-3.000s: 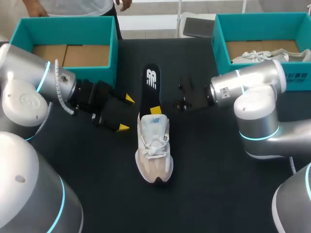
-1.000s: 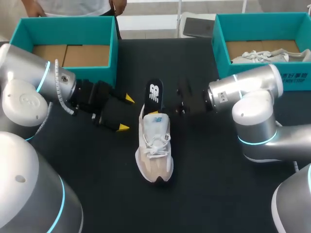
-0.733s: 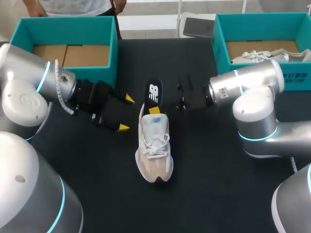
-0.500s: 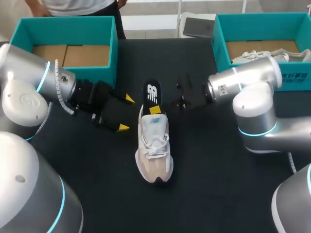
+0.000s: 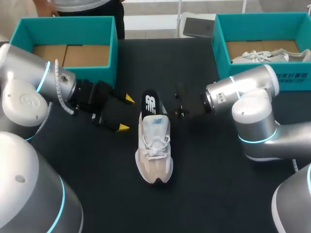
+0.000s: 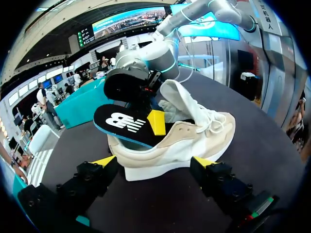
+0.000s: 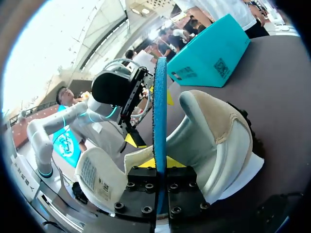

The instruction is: Take the shoe out of the shoebox, open the shoe tongue, remove and reinsert the insole, then place the shoe into the shoebox

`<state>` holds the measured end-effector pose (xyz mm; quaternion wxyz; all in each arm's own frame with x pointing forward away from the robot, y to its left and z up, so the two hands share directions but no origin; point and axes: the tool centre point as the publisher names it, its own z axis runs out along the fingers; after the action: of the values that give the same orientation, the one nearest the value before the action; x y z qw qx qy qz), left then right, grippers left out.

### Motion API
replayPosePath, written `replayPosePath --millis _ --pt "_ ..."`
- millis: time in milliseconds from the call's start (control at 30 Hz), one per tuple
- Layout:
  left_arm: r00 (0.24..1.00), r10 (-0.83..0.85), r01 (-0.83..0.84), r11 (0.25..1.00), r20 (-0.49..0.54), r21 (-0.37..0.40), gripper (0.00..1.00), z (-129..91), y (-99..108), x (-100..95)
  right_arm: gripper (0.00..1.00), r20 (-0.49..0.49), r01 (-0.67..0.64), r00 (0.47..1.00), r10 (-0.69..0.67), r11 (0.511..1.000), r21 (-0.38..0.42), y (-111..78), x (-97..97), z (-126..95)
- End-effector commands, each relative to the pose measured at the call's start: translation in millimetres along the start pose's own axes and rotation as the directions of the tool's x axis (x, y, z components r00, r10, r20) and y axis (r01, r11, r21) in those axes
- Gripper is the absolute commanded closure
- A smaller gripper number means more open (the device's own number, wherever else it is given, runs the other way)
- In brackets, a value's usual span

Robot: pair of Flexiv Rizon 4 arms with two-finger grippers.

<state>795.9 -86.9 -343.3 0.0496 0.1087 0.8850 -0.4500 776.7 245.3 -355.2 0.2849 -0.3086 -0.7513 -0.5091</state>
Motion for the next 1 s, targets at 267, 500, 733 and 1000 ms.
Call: replayPosePath --millis 267,500,733,1000 --pt "1.000 0.000 0.000 1.000 0.001 -0.003 0.00 1 0 0.8 0.69 0.035 0.054 0.998 -0.054 0.999 0.009 15.3 2.1 -7" --pt "1.000 0.000 0.000 1.000 0.001 -0.003 0.00 1 0 0.8 0.68 0.046 0.090 0.995 -0.090 0.996 0.013 26.6 -0.7 -12" --pt "1.000 0.000 0.000 1.000 0.001 -0.003 0.00 1 0 0.8 0.69 0.038 0.105 0.994 -0.105 0.994 0.023 32.4 -6.1 -12" --pt "1.000 0.000 0.000 1.000 0.001 -0.003 0.00 1 0 0.8 0.90 0.013 0.082 0.997 -0.082 0.996 0.033 26.8 -7.5 -6"
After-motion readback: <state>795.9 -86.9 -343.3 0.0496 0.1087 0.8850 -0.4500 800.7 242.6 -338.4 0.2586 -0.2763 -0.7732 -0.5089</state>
